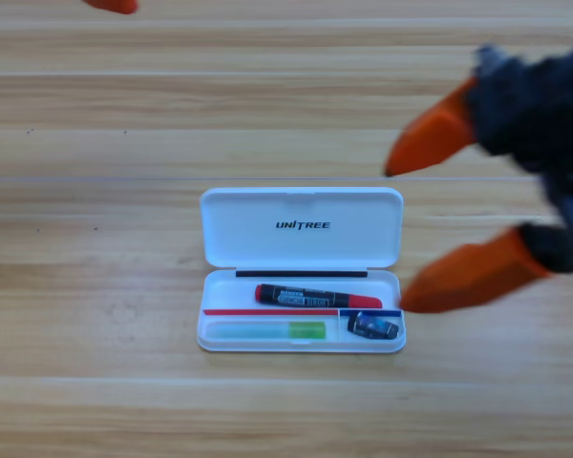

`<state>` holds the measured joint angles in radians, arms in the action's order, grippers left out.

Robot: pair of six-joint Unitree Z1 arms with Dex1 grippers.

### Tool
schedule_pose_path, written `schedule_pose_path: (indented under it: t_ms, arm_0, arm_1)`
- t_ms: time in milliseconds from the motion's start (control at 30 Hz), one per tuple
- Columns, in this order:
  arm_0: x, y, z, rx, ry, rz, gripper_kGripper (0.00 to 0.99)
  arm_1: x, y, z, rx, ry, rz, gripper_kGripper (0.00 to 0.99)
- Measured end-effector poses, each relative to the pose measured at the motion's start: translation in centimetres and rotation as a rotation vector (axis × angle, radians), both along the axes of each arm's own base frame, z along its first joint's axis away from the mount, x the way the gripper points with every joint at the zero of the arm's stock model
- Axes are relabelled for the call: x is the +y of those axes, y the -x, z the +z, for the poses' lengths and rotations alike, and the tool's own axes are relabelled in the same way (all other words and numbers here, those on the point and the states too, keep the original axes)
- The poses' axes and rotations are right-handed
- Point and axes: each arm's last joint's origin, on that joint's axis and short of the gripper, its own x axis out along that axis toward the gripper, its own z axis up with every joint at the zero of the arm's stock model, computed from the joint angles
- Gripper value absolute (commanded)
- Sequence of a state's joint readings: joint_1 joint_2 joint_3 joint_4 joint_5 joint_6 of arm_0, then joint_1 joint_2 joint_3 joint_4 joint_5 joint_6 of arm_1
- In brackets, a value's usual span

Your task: Clean up eraser and pencils

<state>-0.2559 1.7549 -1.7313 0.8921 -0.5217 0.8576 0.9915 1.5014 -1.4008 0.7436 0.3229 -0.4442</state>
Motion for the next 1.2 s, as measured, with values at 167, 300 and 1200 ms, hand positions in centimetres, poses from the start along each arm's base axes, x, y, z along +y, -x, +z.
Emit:
schedule_pose_path:
  t_ms: [167,300,1200]
  arm_0:
    - [-0.1,-5.5,-6.3,0.146,0.054,-0.076,0.0]
    - [-0.5,-8.1,-11.6,0.271,0.072,-0.102,0.0]
    - [-5.0,-8.8,-22.2,0.544,0.122,-0.313,0.0]
  arm_1:
    - [-2.2,1.6,1.3,-0.018,-0.08,0.014,0.988]
    - [-2.7,2.0,1.0,-0.019,-0.091,0.019,0.989]
    - [-2.9,2.4,-0.1,0.036,-0.104,0.056,0.988]
